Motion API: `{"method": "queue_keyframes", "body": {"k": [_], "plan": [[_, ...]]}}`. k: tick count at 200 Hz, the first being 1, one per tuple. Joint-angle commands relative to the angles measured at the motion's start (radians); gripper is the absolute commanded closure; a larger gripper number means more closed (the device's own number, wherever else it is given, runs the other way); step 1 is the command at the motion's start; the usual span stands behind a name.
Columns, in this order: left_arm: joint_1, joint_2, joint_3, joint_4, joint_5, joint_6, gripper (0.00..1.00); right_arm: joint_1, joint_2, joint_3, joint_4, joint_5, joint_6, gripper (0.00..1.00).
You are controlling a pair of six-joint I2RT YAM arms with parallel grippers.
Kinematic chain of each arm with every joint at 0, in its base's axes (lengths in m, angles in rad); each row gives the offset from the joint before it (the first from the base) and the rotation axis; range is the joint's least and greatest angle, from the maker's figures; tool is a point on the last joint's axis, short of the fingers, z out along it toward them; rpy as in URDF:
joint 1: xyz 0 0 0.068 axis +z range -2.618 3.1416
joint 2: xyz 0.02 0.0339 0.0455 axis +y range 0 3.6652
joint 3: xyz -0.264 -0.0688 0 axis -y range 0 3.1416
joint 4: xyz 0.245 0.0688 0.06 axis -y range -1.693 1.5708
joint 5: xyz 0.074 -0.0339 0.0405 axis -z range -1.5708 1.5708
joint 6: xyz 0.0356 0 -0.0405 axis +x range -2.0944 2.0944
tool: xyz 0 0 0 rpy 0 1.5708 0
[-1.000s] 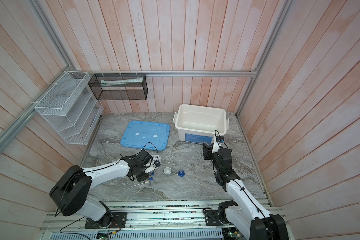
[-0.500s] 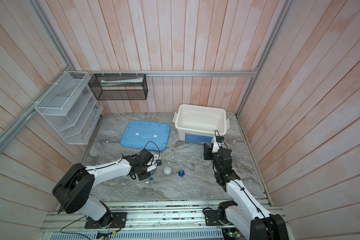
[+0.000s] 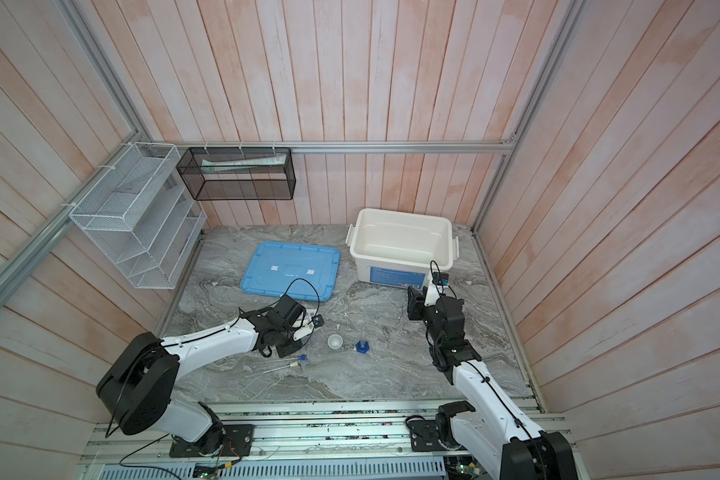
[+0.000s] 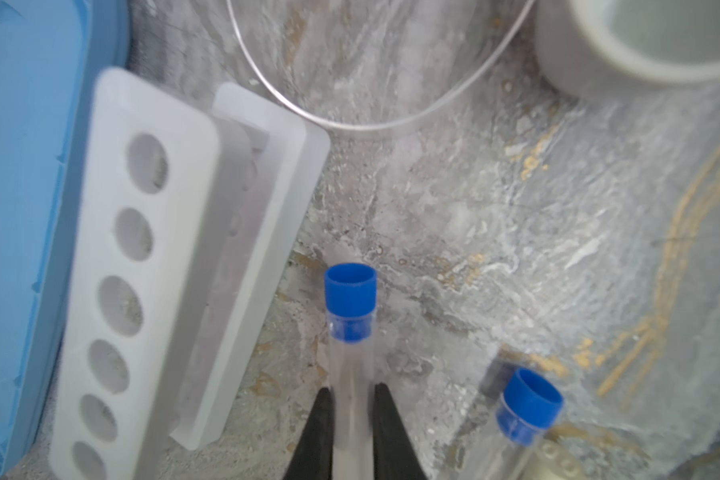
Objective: Organize the chemistry lab equipment
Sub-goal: 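Lift the tube with left gripper while right gripper reaches toward it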
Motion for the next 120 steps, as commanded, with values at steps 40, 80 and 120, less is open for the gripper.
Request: {"method": "queue_keyframes", "body": {"k": [40,80,120], "plan": [[0.005,-0.258,0.048,0.074,0.213,-0.137,0.85,0.017,-0.023,0.163,-0.201,-0.136,-0.017,0.4],[0.116,-0.47,-0.075,0.304,0.513,-0.333,0.85,0.151,0.019,0.3,-0.287,-0.256,-0.089,0.34],[0.234,-0.569,-0.189,0.515,0.783,-0.507,0.85,0.351,0.131,0.399,-0.171,-0.325,-0.064,0.39]]}}
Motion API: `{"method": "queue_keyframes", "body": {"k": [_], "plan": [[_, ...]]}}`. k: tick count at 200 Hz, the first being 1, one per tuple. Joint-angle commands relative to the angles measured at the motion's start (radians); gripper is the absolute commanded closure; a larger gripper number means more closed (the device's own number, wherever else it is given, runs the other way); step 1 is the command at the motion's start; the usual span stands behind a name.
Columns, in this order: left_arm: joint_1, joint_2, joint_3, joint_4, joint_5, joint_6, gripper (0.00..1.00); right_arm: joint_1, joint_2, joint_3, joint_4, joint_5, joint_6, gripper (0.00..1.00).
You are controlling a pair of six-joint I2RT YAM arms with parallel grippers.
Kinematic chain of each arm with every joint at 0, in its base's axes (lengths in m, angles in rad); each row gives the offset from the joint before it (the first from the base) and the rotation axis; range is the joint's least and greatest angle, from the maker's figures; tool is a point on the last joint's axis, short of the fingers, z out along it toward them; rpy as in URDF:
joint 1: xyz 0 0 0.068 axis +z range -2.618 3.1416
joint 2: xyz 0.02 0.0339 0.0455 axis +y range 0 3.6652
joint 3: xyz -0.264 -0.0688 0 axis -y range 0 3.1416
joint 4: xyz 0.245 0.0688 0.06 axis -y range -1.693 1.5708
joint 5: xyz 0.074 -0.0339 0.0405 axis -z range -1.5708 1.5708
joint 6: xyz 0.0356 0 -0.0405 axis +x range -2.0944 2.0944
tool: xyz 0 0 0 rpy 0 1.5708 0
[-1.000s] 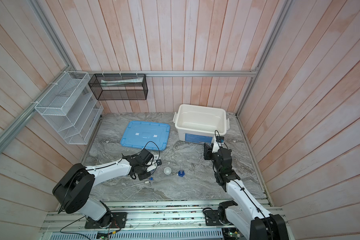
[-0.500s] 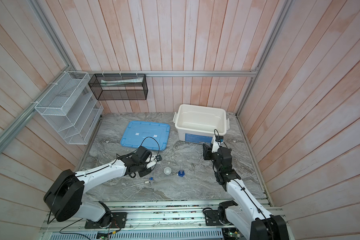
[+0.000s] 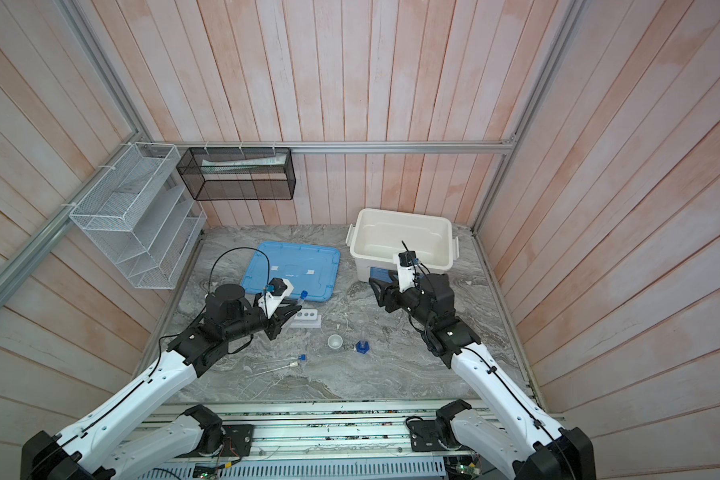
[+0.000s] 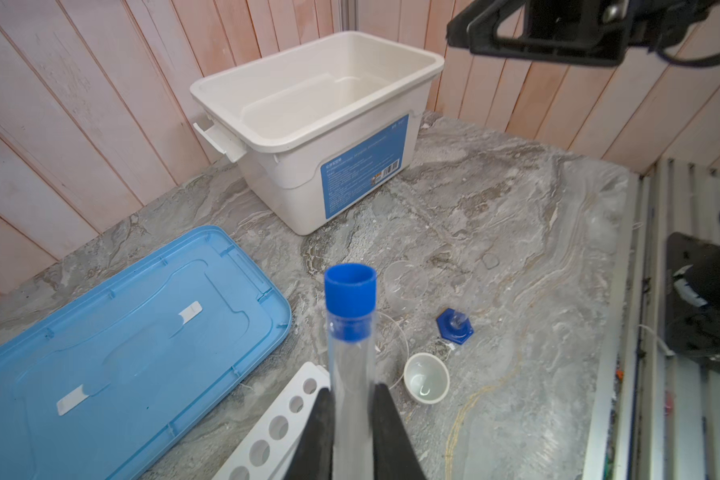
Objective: Organize the chemistry lab equipment
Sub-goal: 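Lift the tube with left gripper while right gripper reaches toward it, then grasp the tube with right gripper while left gripper opens and withdraws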
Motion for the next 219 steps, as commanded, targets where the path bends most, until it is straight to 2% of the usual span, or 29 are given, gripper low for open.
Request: {"method": "queue_keyframes", "body": {"k": [1,28,64,101,166,219], "plan": [[0.045,-0.023,-0.054,0.168,0.244,-0.152,0.85,0.07,0.068,0.052,0.052,-0.099,0.006,0.39],[0.108,-0.027,-0.082,0.253,0.341,-0.214,0.85,0.165,0.151,0.108,0.13,-0.197,0.013,0.41],[0.136,-0.019,-0.087,0.277,0.382,-0.235,0.85,0.245,0.229,0.135,0.216,-0.232,0.044,0.43],[0.136,0.001,-0.08,0.271,0.416,-0.236,0.85,0.278,0.313,0.167,0.288,-0.286,0.087,0.48],[0.137,0.003,-0.076,0.24,0.414,-0.218,0.85,0.309,0.392,0.223,0.332,-0.36,0.103,0.53],[0.137,0.007,-0.072,0.237,0.414,-0.213,0.85,0.319,0.433,0.246,0.333,-0.39,0.11,0.63]]}}
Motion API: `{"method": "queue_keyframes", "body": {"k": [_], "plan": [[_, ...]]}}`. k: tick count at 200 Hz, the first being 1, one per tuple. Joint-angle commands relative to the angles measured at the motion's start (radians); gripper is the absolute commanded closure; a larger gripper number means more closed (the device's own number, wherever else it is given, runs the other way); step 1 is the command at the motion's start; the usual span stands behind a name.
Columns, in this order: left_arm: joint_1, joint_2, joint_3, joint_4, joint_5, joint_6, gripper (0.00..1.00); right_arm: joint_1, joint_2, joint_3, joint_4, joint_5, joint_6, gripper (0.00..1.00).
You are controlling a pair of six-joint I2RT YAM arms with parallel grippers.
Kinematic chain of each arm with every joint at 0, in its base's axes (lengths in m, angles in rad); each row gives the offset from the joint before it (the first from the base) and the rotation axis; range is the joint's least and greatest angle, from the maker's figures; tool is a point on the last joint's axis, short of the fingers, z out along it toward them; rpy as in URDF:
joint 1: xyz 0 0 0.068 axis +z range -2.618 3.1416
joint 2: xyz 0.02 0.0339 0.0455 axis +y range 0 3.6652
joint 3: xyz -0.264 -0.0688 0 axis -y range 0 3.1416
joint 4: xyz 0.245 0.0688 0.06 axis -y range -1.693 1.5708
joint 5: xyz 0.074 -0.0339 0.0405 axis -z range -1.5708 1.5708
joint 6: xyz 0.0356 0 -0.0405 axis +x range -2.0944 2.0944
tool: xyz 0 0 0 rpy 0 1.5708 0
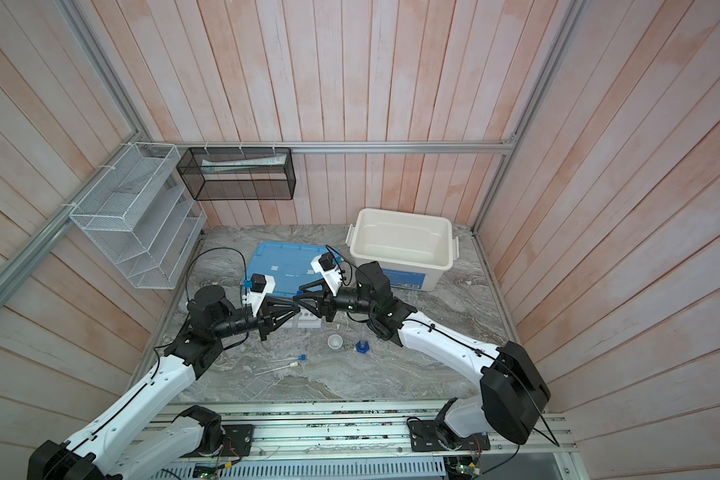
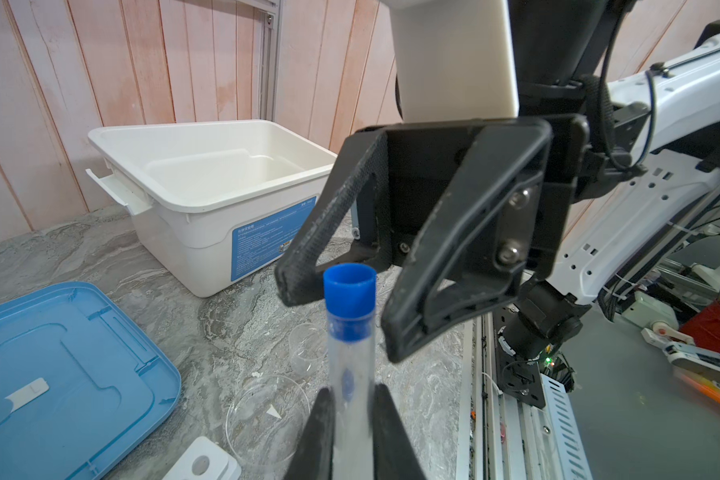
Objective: Organize the chemistry lab equipment
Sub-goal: 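Grasp the tube with right gripper while left gripper opens and withdraws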
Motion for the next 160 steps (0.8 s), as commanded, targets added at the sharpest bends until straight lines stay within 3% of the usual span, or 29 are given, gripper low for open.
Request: {"method": "queue_keyframes", "body": {"k": [1,52,78,112,139,160], "plan": [[0.005,0.003,0.003,-0.005,0.015,0.009,0.85,0.007,0.023,0.032,0.026,-0.037,0.006,0.63],[0.004,-0.005,0.004,-0.008,0.011,0.012,0.86,0.01,0.046,0.044,0.023,-0.046,0.013,0.71],[0.004,-0.005,0.005,-0.014,0.006,0.016,0.86,0.013,0.045,0.046,0.023,-0.046,0.015,0.82],[0.005,-0.009,0.006,-0.021,-0.01,0.019,0.83,0.014,0.044,0.047,0.018,-0.044,0.016,0.86],[0.004,-0.014,0.005,-0.024,-0.04,0.022,0.68,0.014,0.045,0.054,0.01,-0.042,0.012,0.89],[0.004,-0.019,0.002,-0.034,-0.08,0.026,0.48,0.013,0.045,0.066,-0.007,-0.012,0.007,0.9]]}}
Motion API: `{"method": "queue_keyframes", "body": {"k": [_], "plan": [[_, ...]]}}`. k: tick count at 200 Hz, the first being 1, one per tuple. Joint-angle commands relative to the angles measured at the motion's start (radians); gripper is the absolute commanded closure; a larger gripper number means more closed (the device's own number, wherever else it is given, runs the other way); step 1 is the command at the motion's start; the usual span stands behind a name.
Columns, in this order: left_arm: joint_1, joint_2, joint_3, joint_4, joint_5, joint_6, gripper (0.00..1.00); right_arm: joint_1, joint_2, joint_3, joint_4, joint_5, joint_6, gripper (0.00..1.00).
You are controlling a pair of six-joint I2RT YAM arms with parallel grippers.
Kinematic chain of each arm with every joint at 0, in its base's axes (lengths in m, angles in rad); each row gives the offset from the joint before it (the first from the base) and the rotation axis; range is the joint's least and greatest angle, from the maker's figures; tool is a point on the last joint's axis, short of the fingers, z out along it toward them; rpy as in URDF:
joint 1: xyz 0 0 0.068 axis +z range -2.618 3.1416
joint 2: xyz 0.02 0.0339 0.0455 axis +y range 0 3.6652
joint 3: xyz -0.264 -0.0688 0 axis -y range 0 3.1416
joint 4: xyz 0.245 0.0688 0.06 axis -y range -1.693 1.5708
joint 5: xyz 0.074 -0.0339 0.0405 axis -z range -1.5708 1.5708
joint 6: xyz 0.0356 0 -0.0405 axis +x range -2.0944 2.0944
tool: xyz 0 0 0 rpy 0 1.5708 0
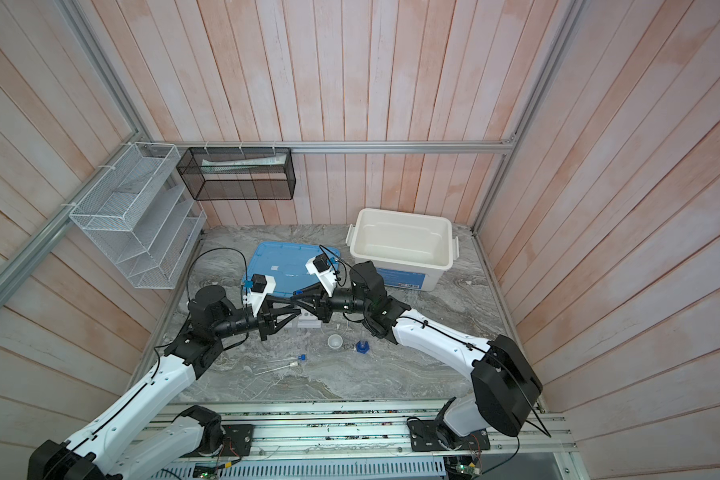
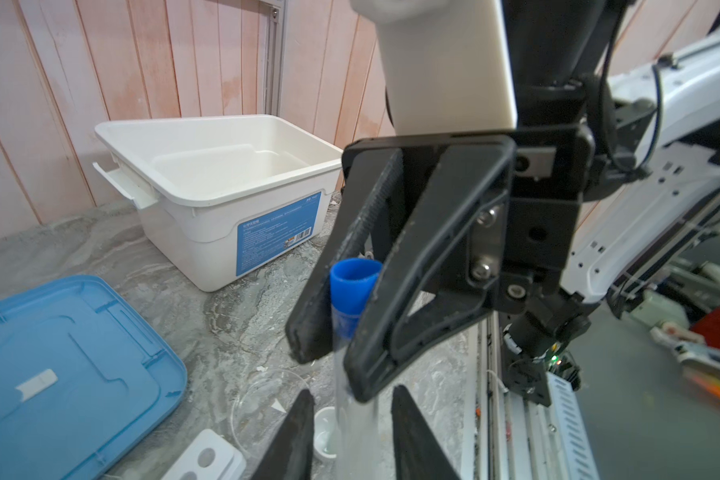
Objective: Organize the chemistry lab equipment
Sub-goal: 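Grasp the tube with right gripper while left gripper opens and withdraws, then carry the tube with right gripper over the white test tube rack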
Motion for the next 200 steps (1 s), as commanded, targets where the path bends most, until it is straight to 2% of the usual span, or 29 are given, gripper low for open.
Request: {"method": "queue_keyframes", "body": {"k": [1,26,49,60,73,88,108,139,200], "plan": [[0.004,-0.018,0.003,-0.018,-0.053,0.007,0.47,0.005,0.004,0.044,-0.008,0.023,-0.009,0.9],[0.005,-0.039,0.005,-0.036,-0.103,0.019,0.4,0.004,0.016,0.059,-0.043,0.082,-0.022,0.92],[0.021,-0.107,0.023,-0.062,-0.235,0.033,0.37,0.007,0.045,0.096,-0.11,0.196,-0.057,0.92],[0.035,-0.156,0.032,-0.075,-0.355,0.037,0.34,0.01,0.07,0.123,-0.143,0.254,-0.091,0.92],[0.046,-0.202,0.047,-0.1,-0.564,0.03,0.27,0.018,0.107,0.161,-0.167,0.313,-0.132,0.92],[0.069,-0.227,0.069,-0.15,-0.788,0.017,0.24,0.035,0.16,0.208,-0.163,0.358,-0.166,0.92],[0.115,-0.256,0.065,-0.195,-0.953,-0.016,0.24,0.064,0.254,0.283,-0.141,0.393,-0.196,0.92],[0.184,-0.331,0.002,-0.172,-1.032,-0.057,0.22,0.095,0.38,0.382,-0.13,0.454,-0.217,0.92],[0.223,-0.327,-0.004,-0.167,-1.029,-0.057,0.22,0.121,0.49,0.42,-0.035,0.49,-0.211,0.92]]}}
